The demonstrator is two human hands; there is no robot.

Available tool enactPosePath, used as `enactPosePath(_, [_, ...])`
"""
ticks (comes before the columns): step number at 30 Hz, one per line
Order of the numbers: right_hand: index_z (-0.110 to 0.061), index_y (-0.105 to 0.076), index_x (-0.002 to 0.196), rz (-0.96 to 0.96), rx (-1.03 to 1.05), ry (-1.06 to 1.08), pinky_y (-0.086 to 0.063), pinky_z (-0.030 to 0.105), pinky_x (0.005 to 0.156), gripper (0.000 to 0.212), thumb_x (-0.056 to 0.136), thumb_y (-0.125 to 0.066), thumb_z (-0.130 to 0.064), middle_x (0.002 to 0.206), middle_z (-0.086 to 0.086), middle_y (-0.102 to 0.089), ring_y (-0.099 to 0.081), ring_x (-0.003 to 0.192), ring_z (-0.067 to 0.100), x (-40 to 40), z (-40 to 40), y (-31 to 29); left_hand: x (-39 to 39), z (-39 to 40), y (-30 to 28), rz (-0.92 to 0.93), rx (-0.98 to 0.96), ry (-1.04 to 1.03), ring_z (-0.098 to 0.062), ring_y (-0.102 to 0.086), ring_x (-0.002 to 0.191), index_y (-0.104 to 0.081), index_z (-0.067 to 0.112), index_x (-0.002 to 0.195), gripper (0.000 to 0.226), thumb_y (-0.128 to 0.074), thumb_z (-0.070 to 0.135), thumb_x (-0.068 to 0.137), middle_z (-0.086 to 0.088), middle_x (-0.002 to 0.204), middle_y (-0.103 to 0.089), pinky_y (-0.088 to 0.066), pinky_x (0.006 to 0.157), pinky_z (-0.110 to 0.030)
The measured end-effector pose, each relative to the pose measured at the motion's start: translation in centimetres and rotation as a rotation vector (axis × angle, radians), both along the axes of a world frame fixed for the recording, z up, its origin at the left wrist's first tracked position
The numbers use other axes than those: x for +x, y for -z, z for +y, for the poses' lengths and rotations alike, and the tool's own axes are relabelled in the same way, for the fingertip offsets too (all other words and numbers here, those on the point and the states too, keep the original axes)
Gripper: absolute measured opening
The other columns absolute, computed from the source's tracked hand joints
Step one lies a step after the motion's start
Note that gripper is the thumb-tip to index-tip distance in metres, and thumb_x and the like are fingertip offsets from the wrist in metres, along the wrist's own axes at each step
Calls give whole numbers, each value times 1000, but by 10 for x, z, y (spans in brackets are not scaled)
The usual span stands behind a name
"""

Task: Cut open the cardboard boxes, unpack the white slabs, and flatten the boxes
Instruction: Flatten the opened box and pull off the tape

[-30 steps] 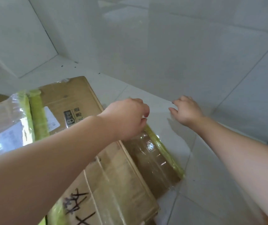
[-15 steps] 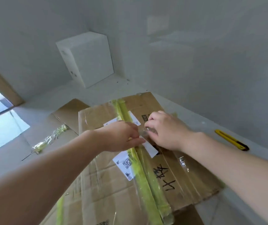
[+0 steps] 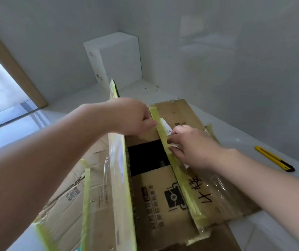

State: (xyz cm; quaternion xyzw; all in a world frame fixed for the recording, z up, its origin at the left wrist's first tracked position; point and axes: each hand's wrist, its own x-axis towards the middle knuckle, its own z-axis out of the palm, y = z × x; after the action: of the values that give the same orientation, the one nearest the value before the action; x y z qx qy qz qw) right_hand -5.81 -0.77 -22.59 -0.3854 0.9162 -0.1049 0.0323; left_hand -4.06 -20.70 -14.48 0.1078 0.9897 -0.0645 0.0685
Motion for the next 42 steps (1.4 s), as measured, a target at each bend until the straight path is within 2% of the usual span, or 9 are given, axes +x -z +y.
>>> enactPosePath(5, [-20, -62, 120, -2, 33, -61, -42, 33, 93, 32, 98, -46, -35, 114, 0, -53, -47, 110, 18, 9, -16, -1, 16, -18, 5, -262, -312, -179, -25, -54, 99, -59, 12, 107, 42, -32, 44, 100, -4, 110, -57, -39, 81, -32])
enactPosePath(11, [-19, -62, 121, 15, 20, -80, -42, 32, 95, 32, 97, -45, -33, 120, 0, -52, -46, 115, 18, 13, -26, 8, 42, -49, 48, -479, -322, -324, -28, -48, 122, -43, 9, 136, 55, -38, 48, 97, -8, 135, -49, -38, 98, -36])
enactPosePath(16, [-19, -62, 120, 38, 68, -97, -39, 32, 99, 32, 96, -47, -34, 122, 0, -50, -44, 116, 17, 17, -27, 13, 54, -52, 91, -346, -230, -401, -24, -54, 105, -36, 5, 132, 67, -47, 57, 91, -13, 120, -49, -45, 83, -32])
enactPosePath(21, [-18, -60, 119, 69, 242, -75, -34, 40, 105, 34, 90, -54, -36, 134, 7, -37, -34, 126, 26, 24, -30, 21, 47, -61, 117, -200, 113, -784, -24, -55, 75, -34, 8, 119, 63, -66, 43, 78, -9, 94, -52, -42, 57, -30])
enactPosePath(25, [-13, -52, 96, 71, 263, 38, -38, 32, 79, 13, 83, -52, -13, 118, 10, -39, -45, 99, 27, 33, -36, 21, 45, -63, 120, -302, 323, -958, -26, -61, 43, -51, 0, 91, 33, -55, 31, 79, -13, 77, -62, -45, 38, -23])
enactPosePath(30, [-17, -21, 65, 25, 303, 9, -30, 30, 56, 32, 80, -41, 3, 94, 6, -26, -49, 67, 23, 40, -44, 9, 42, -60, 120, -396, 386, -963, -22, -64, 41, -57, -1, 80, 23, -39, 14, 83, -13, 61, -66, -50, 43, -20])
enactPosePath(37, [-14, -31, 68, 126, 197, -119, -30, 24, 48, 28, 83, -37, 9, 93, 5, -26, -43, 57, 18, 22, -72, -29, 47, -111, 112, -166, 453, -1085, -27, -62, 40, -56, -2, 74, 32, -47, 26, 85, -15, 58, -63, -53, 45, -27])
enactPosePath(39, [-13, -36, 73, 138, 171, -129, -35, 27, 53, 23, 84, -39, 7, 94, 4, -25, -44, 59, 20, 17, -83, -38, 51, -123, 112, -162, 367, -1067, -25, -61, 46, -58, -1, 79, 29, -47, 24, 87, -13, 62, -61, -50, 43, -24])
enactPosePath(42, [-15, -31, 66, 161, 215, -158, -22, 23, 46, 31, 84, -38, 8, 92, 3, -25, -36, 53, 14, 18, -88, -36, 53, -130, 116, -66, 71, -878, -17, -54, 62, -58, 8, 94, 24, -49, 29, 88, -2, 75, -56, -41, 49, -24])
